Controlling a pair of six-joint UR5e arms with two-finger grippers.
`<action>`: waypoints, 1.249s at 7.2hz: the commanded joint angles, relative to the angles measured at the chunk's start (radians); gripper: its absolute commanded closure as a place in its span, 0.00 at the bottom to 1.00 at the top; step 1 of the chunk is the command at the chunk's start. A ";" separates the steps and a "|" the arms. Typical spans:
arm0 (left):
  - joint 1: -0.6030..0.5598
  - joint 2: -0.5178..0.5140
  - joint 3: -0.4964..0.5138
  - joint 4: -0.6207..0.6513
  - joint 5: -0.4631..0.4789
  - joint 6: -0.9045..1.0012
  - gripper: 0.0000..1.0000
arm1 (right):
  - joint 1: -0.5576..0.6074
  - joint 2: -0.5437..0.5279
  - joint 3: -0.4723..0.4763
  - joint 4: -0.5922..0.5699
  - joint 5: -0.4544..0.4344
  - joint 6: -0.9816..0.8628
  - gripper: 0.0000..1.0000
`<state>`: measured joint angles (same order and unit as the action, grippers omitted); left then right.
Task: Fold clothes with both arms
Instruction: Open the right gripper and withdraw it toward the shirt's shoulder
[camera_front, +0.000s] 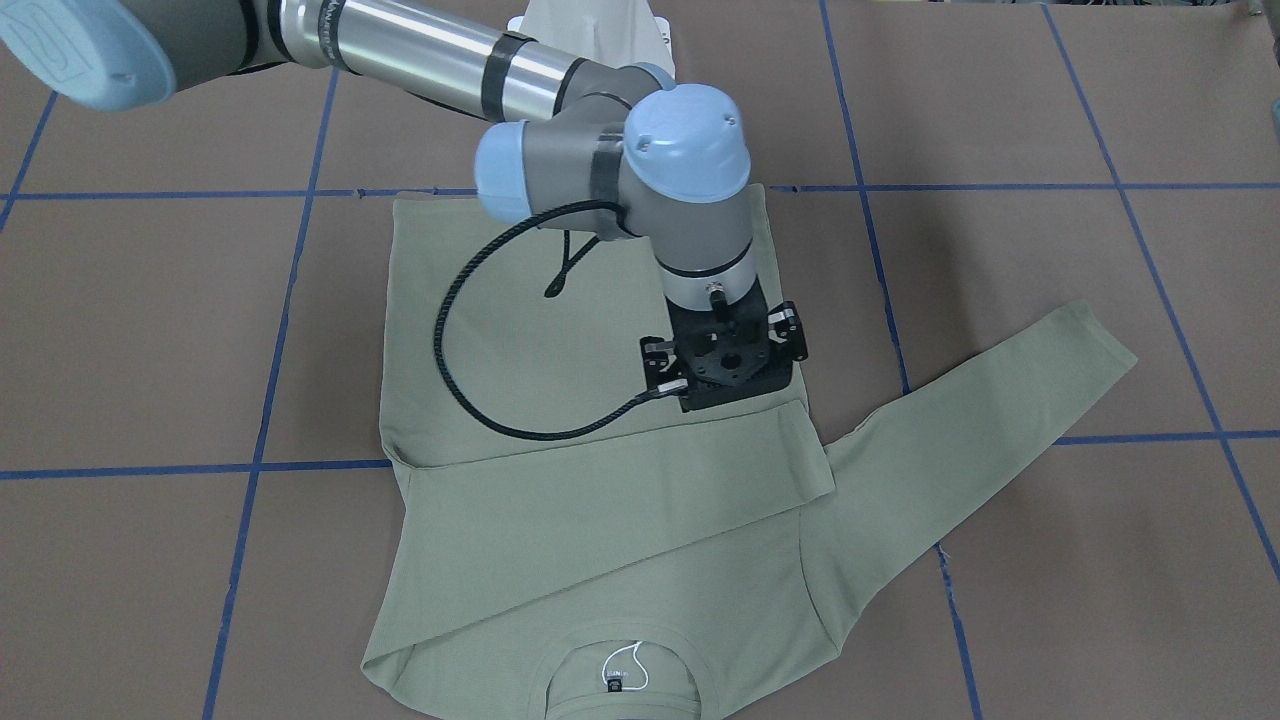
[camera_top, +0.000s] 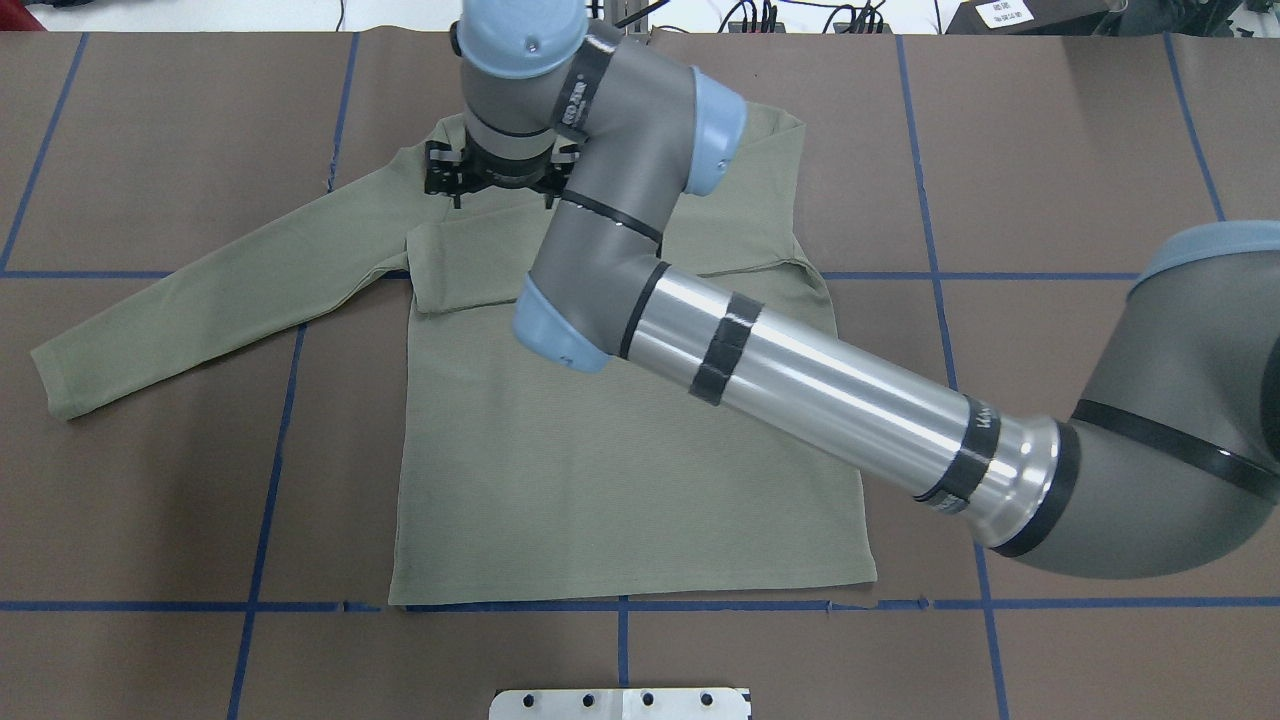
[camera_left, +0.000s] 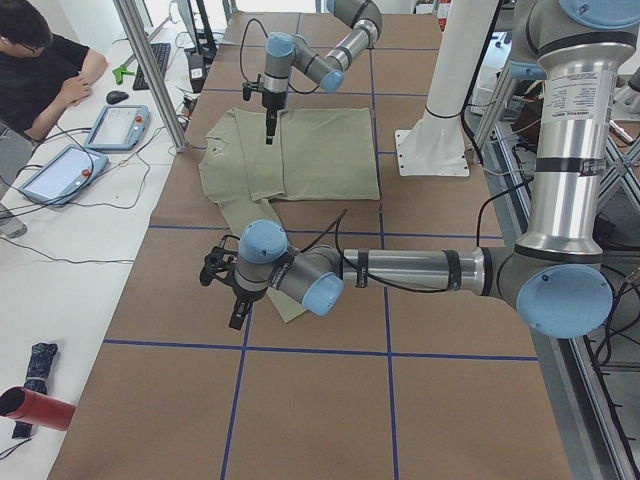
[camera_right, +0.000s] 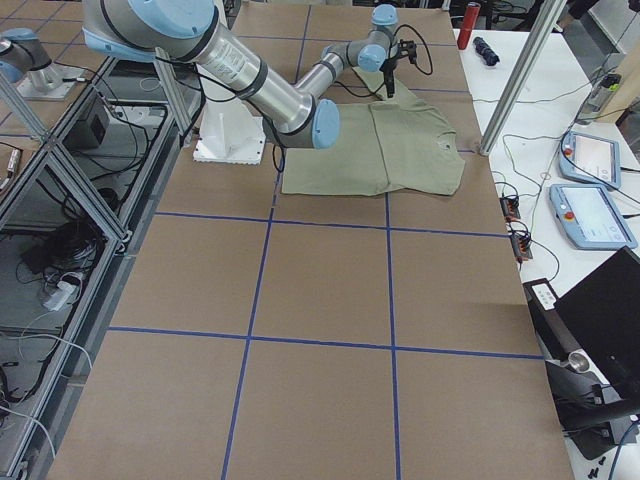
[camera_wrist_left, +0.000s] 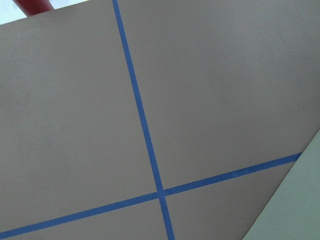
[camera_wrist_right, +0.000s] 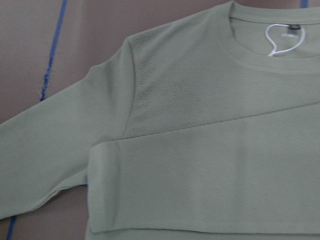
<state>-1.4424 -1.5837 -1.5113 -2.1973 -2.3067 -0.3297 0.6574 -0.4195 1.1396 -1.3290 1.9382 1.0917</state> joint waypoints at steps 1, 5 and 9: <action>0.109 0.045 0.016 -0.199 0.030 -0.199 0.00 | 0.068 -0.157 0.228 -0.175 0.076 -0.065 0.00; 0.275 0.072 -0.030 -0.263 0.180 -0.643 0.00 | 0.238 -0.333 0.489 -0.506 0.201 -0.307 0.00; 0.474 0.142 -0.058 -0.314 0.401 -0.853 0.00 | 0.284 -0.530 0.693 -0.572 0.200 -0.437 0.00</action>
<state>-1.0417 -1.4519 -1.5662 -2.5054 -1.9825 -1.1221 0.9352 -0.8943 1.7838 -1.8974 2.1388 0.6711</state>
